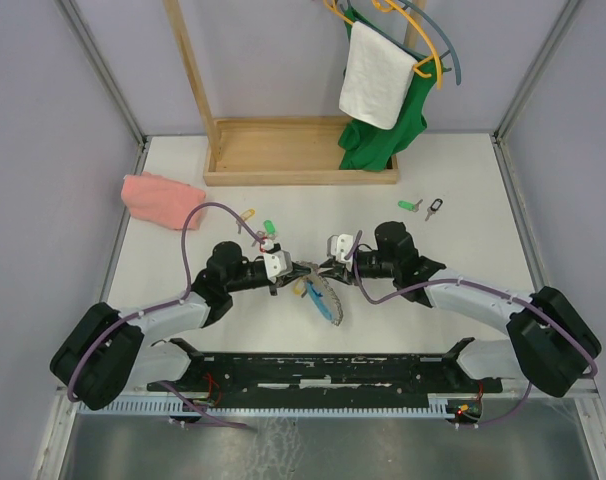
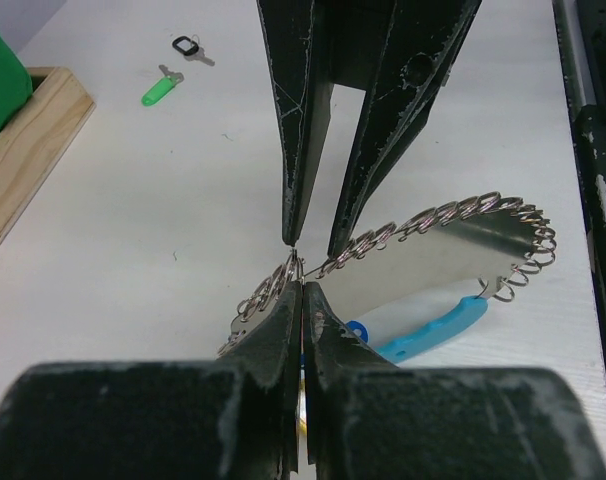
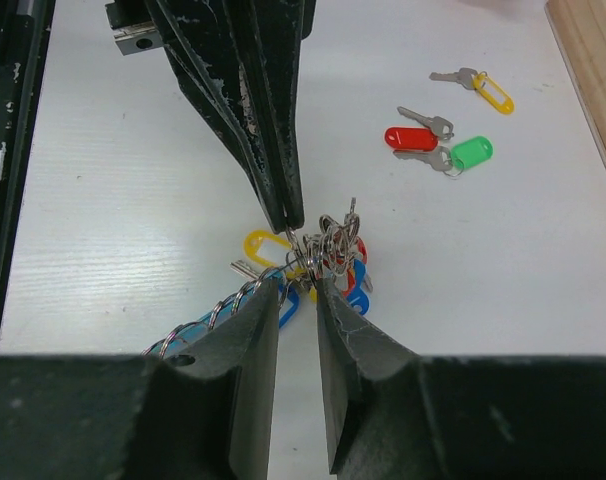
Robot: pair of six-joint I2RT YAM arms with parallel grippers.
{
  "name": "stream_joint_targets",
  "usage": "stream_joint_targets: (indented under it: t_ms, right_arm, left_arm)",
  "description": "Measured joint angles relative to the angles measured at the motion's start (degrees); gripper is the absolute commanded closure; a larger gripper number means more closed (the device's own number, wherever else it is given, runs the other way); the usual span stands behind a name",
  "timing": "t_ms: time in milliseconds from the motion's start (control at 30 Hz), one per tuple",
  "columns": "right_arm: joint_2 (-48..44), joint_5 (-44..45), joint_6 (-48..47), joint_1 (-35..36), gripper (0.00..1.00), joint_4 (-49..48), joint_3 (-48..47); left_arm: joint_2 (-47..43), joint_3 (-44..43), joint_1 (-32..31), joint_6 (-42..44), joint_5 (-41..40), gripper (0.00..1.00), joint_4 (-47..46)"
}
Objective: Put the keys on the keyring
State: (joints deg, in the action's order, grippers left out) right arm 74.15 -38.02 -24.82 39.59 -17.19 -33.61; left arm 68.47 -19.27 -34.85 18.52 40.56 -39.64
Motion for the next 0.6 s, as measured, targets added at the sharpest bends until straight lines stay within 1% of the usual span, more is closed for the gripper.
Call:
stream_joint_targets:
  t_ms: [167, 600]
  right_arm:
    - [0.39, -1.44, -0.57, -0.02, 0.72, 0.0, -0.04]
    - [1.7, -3.54, -1.03, 0.0, 0.77, -0.37, -1.36]
  left_arm:
    - [0.33, 0.24, 0.0, -0.02, 0.28, 0.97, -1.29]
    - [0.39, 0.5, 0.0, -0.02, 0.52, 0.97, -1.27]
